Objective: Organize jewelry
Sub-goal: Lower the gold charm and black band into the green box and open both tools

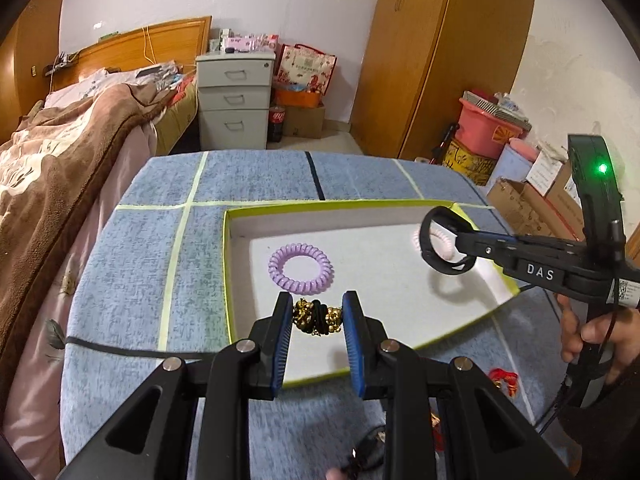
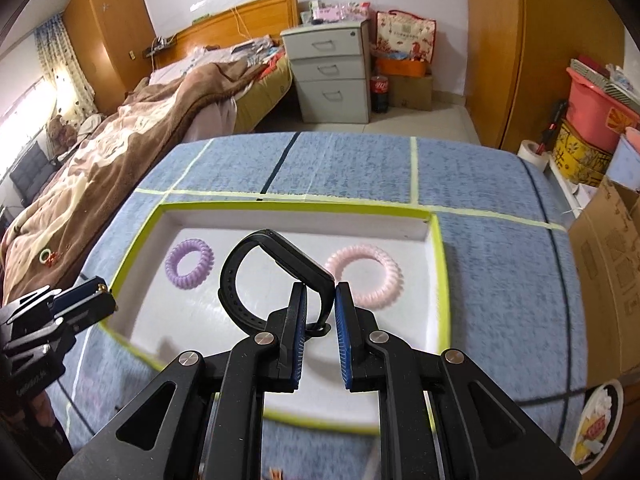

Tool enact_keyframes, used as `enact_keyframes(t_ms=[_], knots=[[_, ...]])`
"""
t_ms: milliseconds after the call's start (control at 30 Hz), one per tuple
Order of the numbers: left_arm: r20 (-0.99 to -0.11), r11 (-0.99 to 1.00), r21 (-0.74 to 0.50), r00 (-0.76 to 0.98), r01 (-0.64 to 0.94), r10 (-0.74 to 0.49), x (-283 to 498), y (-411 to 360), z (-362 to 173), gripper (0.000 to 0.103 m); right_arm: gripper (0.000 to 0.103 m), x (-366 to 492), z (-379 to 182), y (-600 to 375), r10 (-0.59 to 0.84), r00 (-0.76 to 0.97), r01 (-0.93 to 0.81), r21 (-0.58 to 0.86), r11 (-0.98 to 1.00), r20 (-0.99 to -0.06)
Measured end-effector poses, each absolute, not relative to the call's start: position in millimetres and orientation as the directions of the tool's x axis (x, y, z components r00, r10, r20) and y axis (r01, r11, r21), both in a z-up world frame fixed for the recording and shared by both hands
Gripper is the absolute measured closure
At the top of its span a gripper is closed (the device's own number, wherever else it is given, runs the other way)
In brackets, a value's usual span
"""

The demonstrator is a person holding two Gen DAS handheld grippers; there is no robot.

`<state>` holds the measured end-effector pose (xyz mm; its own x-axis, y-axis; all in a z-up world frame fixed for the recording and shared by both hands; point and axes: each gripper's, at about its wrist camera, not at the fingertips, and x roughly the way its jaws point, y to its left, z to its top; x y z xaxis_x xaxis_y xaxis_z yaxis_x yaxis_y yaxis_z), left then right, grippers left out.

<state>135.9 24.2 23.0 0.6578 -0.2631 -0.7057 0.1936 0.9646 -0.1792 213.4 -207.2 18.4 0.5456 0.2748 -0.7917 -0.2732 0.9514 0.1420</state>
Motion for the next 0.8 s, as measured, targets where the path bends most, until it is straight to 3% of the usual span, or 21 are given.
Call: enact_keyframes(t_ms=[800], knots=[[-0.774,0.965,-0.203,0.577,0.165,-0.261,165.8,25.6,-12.1,0.076,0.088,260.2,-8.0,-181.3,0.253,0.459,-0.298,0.121,0.947,-0.852]])
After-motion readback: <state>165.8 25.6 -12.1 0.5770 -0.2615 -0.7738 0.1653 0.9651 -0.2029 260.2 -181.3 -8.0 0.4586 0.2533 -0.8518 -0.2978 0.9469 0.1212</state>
